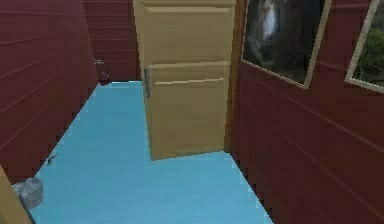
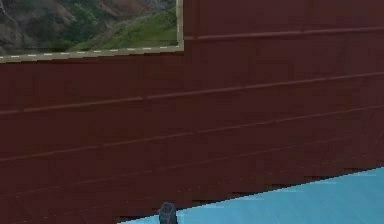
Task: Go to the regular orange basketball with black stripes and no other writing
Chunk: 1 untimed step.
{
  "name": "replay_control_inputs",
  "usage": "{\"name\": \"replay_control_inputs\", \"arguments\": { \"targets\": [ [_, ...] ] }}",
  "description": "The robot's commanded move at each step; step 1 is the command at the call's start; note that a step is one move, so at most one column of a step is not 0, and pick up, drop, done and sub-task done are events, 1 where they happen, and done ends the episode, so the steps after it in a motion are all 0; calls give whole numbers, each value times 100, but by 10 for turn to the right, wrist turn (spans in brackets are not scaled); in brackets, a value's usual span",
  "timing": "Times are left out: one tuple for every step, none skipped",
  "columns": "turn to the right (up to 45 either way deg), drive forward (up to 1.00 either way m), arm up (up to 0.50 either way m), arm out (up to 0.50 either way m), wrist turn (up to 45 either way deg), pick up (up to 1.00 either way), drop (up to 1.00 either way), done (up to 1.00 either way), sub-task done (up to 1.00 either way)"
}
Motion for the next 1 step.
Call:
{"name": "replay_control_inputs", "arguments": {
  "targets": [
    [-120,0,0,0,0,0,0,0,0]
  ]
}}
